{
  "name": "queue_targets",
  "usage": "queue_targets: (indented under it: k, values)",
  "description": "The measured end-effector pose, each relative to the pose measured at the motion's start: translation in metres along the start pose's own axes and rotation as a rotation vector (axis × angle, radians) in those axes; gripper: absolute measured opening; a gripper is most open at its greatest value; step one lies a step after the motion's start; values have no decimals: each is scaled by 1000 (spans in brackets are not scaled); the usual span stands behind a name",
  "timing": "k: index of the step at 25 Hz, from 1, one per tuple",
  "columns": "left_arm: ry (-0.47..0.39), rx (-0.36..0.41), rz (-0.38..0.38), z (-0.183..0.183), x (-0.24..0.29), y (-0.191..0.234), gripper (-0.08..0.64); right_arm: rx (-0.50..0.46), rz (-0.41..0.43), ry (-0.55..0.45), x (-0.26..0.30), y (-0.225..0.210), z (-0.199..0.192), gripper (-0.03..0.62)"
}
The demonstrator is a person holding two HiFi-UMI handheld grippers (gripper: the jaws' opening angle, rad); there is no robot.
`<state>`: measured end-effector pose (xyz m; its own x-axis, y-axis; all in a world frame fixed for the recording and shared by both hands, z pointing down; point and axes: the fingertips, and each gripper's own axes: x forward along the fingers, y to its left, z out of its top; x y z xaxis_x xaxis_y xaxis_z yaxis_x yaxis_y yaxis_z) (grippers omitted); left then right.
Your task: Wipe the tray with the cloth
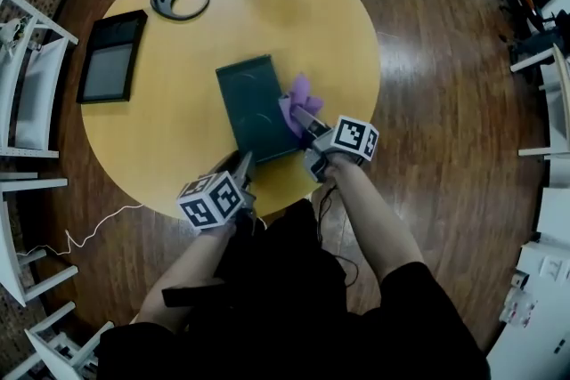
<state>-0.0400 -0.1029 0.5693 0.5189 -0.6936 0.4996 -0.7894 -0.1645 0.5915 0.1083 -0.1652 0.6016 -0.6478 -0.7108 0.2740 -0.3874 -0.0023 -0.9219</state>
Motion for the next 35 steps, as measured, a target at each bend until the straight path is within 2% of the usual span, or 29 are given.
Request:
queue_targets:
  k: [3,5,7,9,11,13,15,17,19,20,21,24,27,30,32,35]
  values:
    - [64,-3,-68,-17,9,-18,116,-104,-26,30,-12,-4,17,87]
    - [116,7,-120,-24,14,-25,117,-126,-39,20,-29,-4,22,87]
    - [134,13,-145,-19,14,-22,135,-92,-57,-34,-51,-10,21,87]
    - [79,77,-131,7,12,-10,135,-16,-70,-118,-72,-22,15,86]
    - [-8,233,-114,52,22,-2,163,69,-60,-184,-83,-29,2,87]
    - [-57,452,-128,96,49,-5,235,138,-49,-234,-85,-30,-14,87]
    - [-29,636,-159,120,87,-11,281,201,-50,-304,-89,-31,-26,87]
    - [56,731,-191,123,122,-13,284,223,-74,-341,-94,-33,-39,87]
    - [126,722,-215,120,143,-12,292,196,-103,-327,-93,-32,-58,87]
    - [139,696,-220,121,145,-11,294,196,-107,-319,-90,-30,-68,87]
    - [141,677,-226,123,145,-10,262,213,-105,-319,-87,-27,-75,87]
    - [147,706,-261,121,137,-11,241,271,-109,-333,-81,-25,-80,86]
    - [166,715,-244,118,125,-1,219,178,-135,-267,-79,-26,-72,84]
    - [176,713,-216,117,99,19,230,111,-140,-198,-69,-22,-62,81]
    - [166,644,-211,117,79,34,232,102,-134,-183,-60,-20,-52,80]
    - [116,477,-197,114,48,56,232,120,-126,-201,-44,-19,-28,78]
